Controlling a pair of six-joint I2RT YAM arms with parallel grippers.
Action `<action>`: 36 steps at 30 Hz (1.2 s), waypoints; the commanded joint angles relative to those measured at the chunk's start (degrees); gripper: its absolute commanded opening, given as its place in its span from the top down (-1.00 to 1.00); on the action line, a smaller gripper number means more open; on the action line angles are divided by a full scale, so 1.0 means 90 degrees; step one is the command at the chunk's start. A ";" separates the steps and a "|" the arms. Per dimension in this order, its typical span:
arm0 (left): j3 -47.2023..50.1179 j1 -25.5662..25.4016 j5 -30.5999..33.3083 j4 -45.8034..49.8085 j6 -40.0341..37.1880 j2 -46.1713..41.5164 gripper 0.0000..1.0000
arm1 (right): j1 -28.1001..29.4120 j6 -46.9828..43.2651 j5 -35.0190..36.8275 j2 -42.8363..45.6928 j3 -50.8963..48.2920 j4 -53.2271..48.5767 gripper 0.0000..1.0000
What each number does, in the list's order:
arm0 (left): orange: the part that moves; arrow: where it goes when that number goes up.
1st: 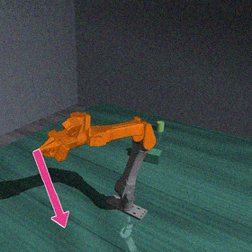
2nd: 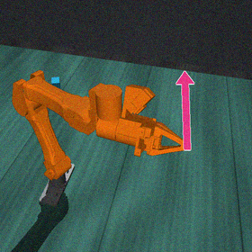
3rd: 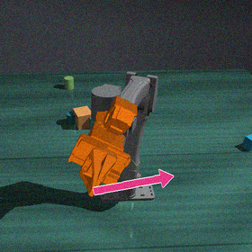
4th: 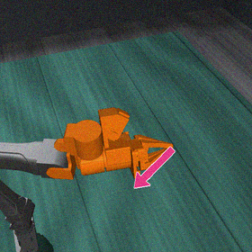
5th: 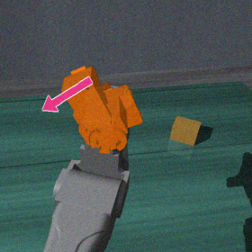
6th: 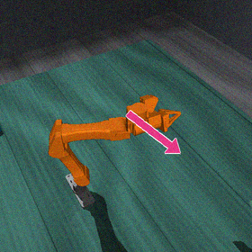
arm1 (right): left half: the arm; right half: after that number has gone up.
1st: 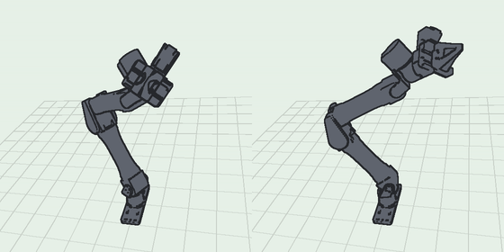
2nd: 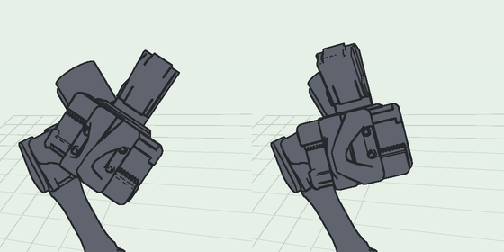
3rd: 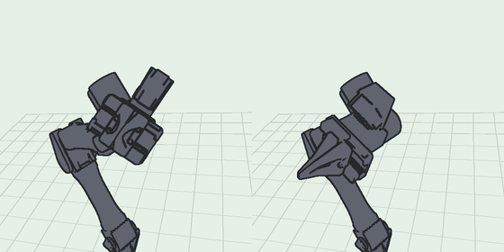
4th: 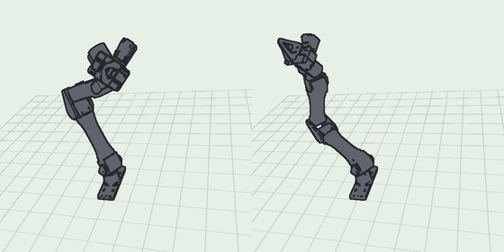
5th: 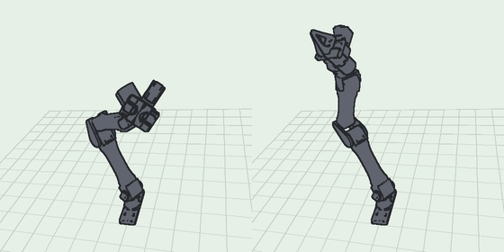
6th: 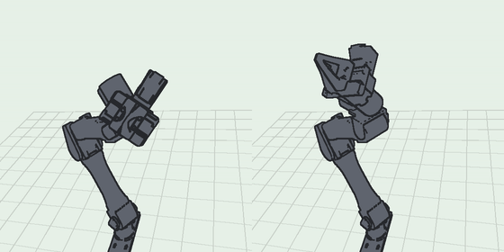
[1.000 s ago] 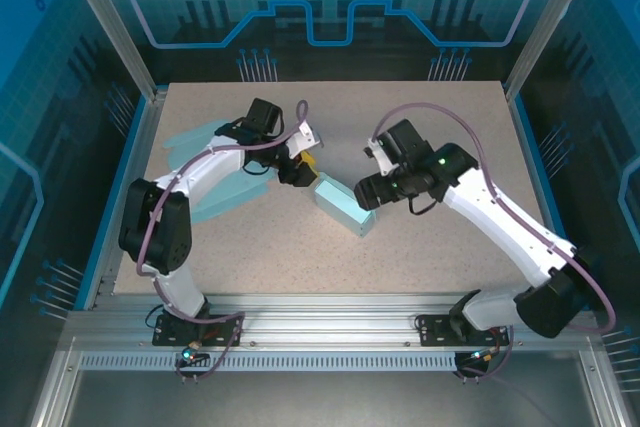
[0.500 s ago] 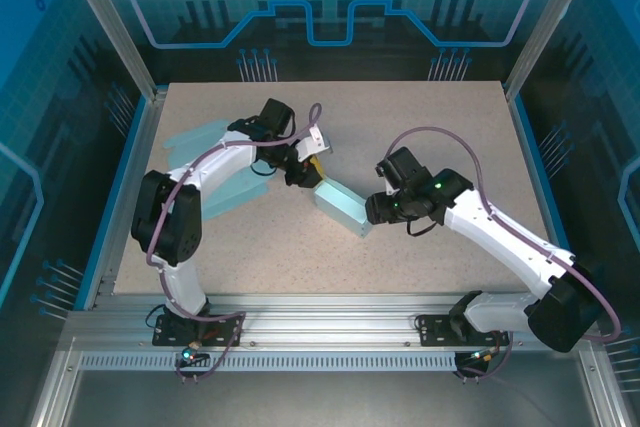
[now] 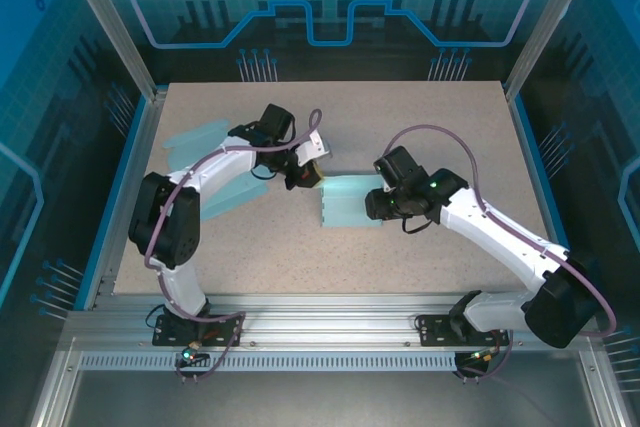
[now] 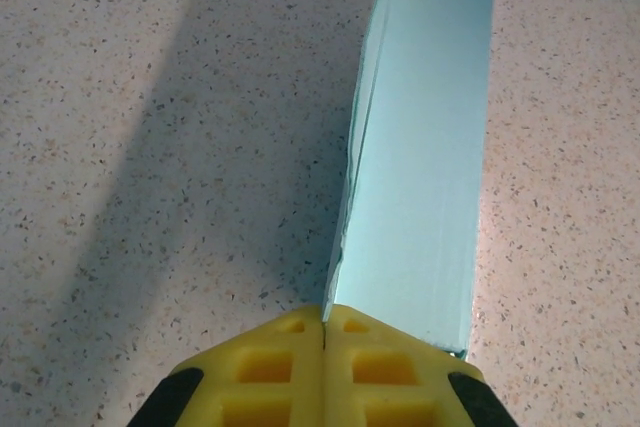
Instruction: Fold the paper box
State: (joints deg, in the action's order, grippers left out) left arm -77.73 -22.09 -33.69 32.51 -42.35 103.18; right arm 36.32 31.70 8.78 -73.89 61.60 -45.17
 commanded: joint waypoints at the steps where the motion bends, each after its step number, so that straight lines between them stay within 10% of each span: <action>1: 0.0516 -0.0126 0.0293 -0.0712 0.0085 -0.0627 1.00 | -0.0280 -0.0239 0.0205 0.0045 0.0175 -0.0052 0.14; 36: 0.0498 -0.0219 0.0653 -0.0659 -0.0191 -0.0501 1.00 | -0.1528 -0.2733 -0.0620 -0.1655 0.1254 0.0878 0.21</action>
State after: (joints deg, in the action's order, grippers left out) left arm -71.83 -23.55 -28.73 25.34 -42.54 97.56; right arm 23.55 8.32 4.05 -87.20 70.87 -37.41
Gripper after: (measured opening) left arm 0.058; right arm 0.402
